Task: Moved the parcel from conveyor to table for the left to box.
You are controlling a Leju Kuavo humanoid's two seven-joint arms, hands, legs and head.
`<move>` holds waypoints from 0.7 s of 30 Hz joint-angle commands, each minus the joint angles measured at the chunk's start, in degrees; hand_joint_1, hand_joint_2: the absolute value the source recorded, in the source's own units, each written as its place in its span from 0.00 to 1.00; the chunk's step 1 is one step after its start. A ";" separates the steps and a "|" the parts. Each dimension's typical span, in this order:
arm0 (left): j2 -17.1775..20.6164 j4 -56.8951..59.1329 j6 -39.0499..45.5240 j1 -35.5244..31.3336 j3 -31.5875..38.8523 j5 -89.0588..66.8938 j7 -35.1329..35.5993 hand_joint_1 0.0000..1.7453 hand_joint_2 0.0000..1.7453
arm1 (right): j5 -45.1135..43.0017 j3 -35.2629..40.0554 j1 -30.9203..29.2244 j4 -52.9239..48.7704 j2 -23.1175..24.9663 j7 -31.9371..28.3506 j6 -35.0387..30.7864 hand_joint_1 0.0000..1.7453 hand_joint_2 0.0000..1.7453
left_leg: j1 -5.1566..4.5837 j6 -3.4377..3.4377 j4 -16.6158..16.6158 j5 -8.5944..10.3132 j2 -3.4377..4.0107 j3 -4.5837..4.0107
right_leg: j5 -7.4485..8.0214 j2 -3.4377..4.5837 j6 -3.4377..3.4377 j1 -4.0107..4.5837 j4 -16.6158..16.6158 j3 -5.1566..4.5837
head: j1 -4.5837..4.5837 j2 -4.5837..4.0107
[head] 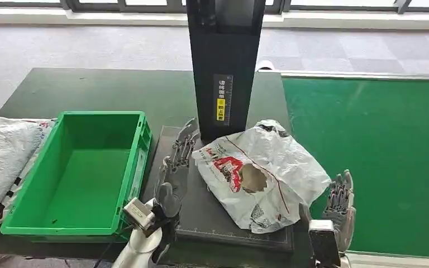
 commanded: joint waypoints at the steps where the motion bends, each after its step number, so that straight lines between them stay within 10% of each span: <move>1: 0.21 3.91 6.55 -1.75 0.84 1.65 3.60 0.00 0.00 | 1.05 3.19 0.39 -5.70 1.10 0.72 1.82 0.00 1.00 | 0.00 0.03 -0.06 0.06 -0.06 0.03 | 0.04 -0.06 -0.03 0.00 -0.06 0.06 | 0.00 0.00; 11: 0.83 25.85 8.85 -11.03 -6.37 -11.04 3.94 0.00 0.00 | 2.55 22.18 -3.06 -14.56 -5.81 0.30 -7.65 0.00 1.00 | 0.00 0.06 -0.07 0.14 -0.29 0.03 | 0.04 -0.29 -0.02 -0.01 -0.08 0.19 | -0.02 0.00; 21: 0.26 27.92 9.03 -12.09 -5.97 -11.21 3.20 0.00 0.00 | 2.74 23.58 -2.60 -14.52 -6.04 0.30 -9.14 0.00 1.00 | 0.02 0.05 -0.09 0.10 -0.14 0.11 | 0.08 -0.10 -0.02 0.01 -0.13 0.22 | -0.02 0.00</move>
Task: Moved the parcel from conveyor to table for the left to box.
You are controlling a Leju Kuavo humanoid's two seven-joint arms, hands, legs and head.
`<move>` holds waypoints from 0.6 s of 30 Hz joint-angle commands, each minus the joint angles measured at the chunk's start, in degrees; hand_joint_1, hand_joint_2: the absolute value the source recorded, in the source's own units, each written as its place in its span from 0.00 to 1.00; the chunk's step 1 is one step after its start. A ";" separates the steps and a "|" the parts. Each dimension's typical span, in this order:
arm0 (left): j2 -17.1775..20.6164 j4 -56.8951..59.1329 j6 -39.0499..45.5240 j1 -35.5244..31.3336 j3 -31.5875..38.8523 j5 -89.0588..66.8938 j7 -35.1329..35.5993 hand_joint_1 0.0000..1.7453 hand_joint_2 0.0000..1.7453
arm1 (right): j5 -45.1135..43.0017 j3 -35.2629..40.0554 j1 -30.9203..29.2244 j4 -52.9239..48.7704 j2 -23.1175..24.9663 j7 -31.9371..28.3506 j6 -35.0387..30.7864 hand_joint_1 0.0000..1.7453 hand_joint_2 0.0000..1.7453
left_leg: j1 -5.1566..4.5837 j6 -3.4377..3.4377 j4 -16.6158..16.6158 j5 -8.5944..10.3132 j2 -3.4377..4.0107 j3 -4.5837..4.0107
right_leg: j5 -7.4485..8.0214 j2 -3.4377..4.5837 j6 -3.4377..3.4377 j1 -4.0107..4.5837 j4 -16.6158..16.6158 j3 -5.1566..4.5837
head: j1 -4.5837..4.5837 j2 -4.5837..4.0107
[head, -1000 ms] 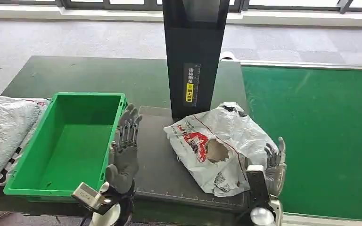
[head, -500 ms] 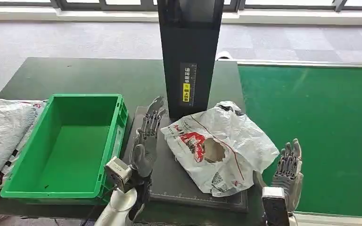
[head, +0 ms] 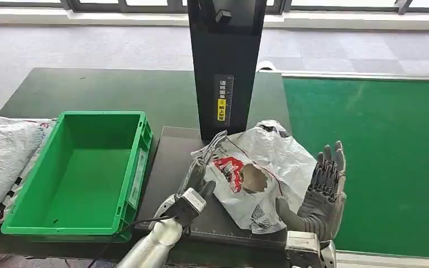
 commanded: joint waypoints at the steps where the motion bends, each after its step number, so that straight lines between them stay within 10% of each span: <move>1: 0.76 9.25 0.10 -4.45 -2.49 -0.09 -0.14 0.00 0.00 | -0.36 5.37 -0.99 -1.61 -4.73 0.33 -0.70 0.00 1.00 | 0.01 0.02 -0.15 0.07 -0.02 0.13 | 0.07 -0.03 -0.04 0.03 -0.17 0.15 | 0.00 0.00; 9: 0.76 9.25 0.10 -4.45 -2.49 -0.09 -0.14 0.00 0.00 | -0.36 5.37 -0.99 -1.61 -4.73 0.33 -0.70 0.00 1.00 | 0.04 0.02 -0.09 0.06 -0.01 0.07 | 0.07 -0.01 -0.04 0.05 -0.12 0.10 | 0.00 0.00; 12: -0.67 15.74 4.98 -7.81 -2.53 -4.86 0.69 0.00 0.00 | 0.13 16.65 -3.66 -5.47 -10.45 0.33 -9.44 0.00 1.00 | 0.02 0.03 -0.10 0.06 0.08 0.07 | 0.10 0.07 -0.03 0.03 -0.14 0.08 | 0.00 0.00; 13: -1.41 19.93 8.62 -9.84 -3.18 -7.97 1.30 0.00 1.00 | 1.24 20.24 -4.39 -6.57 -11.63 0.33 -11.75 0.00 1.00 | 0.00 0.03 -0.07 0.07 0.10 0.05 | 0.10 0.09 -0.04 0.02 -0.09 0.04 | 0.00 0.00; 18: -2.60 30.59 18.07 -13.42 -9.96 -17.52 9.10 0.00 1.00 | 2.47 29.52 -8.53 -6.80 -15.00 0.33 -16.63 0.00 1.00 | 0.00 0.02 -0.09 0.06 0.01 0.10 | 0.07 -0.01 -0.02 0.01 -0.11 0.12 | 0.00 0.00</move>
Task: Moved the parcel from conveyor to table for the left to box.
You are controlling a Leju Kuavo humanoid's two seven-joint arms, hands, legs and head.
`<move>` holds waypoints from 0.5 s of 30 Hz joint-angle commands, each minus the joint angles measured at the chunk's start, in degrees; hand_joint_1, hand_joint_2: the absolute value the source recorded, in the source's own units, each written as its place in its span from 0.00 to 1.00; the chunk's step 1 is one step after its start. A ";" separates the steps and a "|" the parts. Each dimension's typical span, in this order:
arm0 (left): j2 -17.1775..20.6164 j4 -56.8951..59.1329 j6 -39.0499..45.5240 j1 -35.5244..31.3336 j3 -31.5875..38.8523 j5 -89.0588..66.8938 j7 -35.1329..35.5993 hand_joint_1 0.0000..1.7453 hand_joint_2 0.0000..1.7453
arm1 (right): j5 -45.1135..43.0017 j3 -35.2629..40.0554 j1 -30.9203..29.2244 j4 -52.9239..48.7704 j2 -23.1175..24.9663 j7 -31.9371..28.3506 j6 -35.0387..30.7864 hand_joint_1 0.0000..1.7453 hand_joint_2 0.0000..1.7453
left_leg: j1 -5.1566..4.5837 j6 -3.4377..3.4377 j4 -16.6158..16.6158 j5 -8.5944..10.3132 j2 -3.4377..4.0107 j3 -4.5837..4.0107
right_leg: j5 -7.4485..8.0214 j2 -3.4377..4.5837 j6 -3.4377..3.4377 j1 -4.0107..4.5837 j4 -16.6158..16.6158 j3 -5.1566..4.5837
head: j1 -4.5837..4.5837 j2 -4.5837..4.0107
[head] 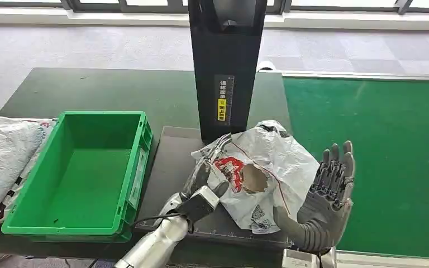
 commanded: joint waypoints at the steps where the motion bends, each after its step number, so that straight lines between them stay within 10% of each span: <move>1: -1.18 23.07 12.43 -9.20 -12.17 -12.59 10.53 0.00 1.00 | 1.18 21.68 -8.22 -2.02 -10.84 0.37 -7.08 0.00 1.00 | 0.01 0.03 -0.14 0.08 0.03 0.15 | 0.10 0.02 -0.04 0.02 -0.17 0.16 | 0.00 0.00; 5: -1.18 29.33 8.75 -8.93 -22.88 -23.75 22.44 0.00 1.00 | -3.26 25.27 -13.96 1.33 -11.46 0.37 -7.03 0.00 1.00 | 0.01 0.02 -0.06 0.01 0.09 0.12 | 0.05 0.10 -0.01 0.02 -0.09 0.10 | 0.02 0.00; 15: -0.01 31.10 8.21 -6.59 -20.67 -24.91 21.88 0.00 1.00 | -9.36 28.53 -21.30 6.45 -11.83 0.37 -7.91 0.00 1.00 | 0.04 0.00 -0.14 0.05 0.15 0.17 | 0.11 0.16 -0.04 0.06 -0.16 0.14 | 0.00 0.00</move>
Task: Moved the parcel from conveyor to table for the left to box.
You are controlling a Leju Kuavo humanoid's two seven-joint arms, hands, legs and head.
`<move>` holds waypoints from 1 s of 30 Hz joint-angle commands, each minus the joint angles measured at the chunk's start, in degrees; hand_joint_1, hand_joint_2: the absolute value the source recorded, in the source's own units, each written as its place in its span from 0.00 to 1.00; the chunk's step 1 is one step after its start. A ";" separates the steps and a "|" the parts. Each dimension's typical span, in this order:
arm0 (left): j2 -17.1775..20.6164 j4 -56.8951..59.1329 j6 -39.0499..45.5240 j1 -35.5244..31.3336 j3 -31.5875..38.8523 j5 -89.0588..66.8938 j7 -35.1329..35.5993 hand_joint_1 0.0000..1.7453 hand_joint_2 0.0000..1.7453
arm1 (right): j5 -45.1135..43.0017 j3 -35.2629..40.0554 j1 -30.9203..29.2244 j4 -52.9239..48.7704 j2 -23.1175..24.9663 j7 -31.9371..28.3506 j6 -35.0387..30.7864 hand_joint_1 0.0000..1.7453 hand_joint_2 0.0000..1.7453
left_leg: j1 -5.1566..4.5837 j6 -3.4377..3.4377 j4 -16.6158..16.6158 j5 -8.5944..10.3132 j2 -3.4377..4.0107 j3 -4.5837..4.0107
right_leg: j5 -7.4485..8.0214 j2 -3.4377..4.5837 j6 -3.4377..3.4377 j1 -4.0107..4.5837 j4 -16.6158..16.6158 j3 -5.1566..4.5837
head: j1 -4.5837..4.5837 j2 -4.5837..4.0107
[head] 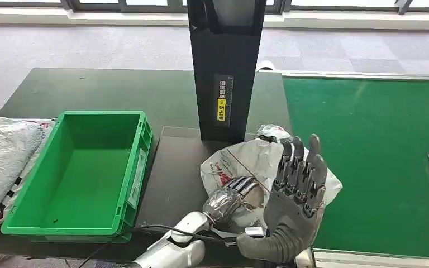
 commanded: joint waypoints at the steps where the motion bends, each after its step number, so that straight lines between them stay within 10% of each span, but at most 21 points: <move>1: 2.00 7.04 -2.21 -1.10 -4.67 -0.80 -0.50 0.00 1.00 | -2.19 6.23 -7.36 6.65 -3.61 0.19 -0.68 0.00 1.00 | 0.03 0.01 -0.22 0.08 0.23 0.24 | 0.16 0.21 -0.06 0.05 -0.25 0.18 | 0.00 0.00; 10: 1.92 7.07 -2.51 -1.02 -4.77 -1.12 -0.55 0.00 1.00 | -2.04 5.97 -7.38 6.67 -3.43 0.19 -0.68 0.00 1.00 | 0.03 0.01 -0.15 0.07 0.10 0.32 | 0.12 0.08 -0.03 0.03 -0.17 0.35 | 0.00 0.00; 11: 2.18 5.22 0.88 -0.54 -3.34 -0.36 -4.08 1.00 1.00 | -0.78 4.36 -5.89 6.17 -3.05 0.19 -0.68 0.00 1.00 | 0.02 0.00 -0.10 0.04 0.05 0.33 | 0.08 0.04 -0.02 0.02 -0.11 0.38 | 0.00 0.00; 30: 2.85 -0.40 12.15 0.00 7.46 8.90 -16.95 1.00 1.00 | -0.23 2.97 -2.70 5.14 -3.84 0.19 -0.68 0.00 1.00 | 0.04 -0.02 -0.17 0.13 0.00 0.31 | 0.14 -0.02 -0.04 0.04 -0.20 0.33 | 0.00 0.00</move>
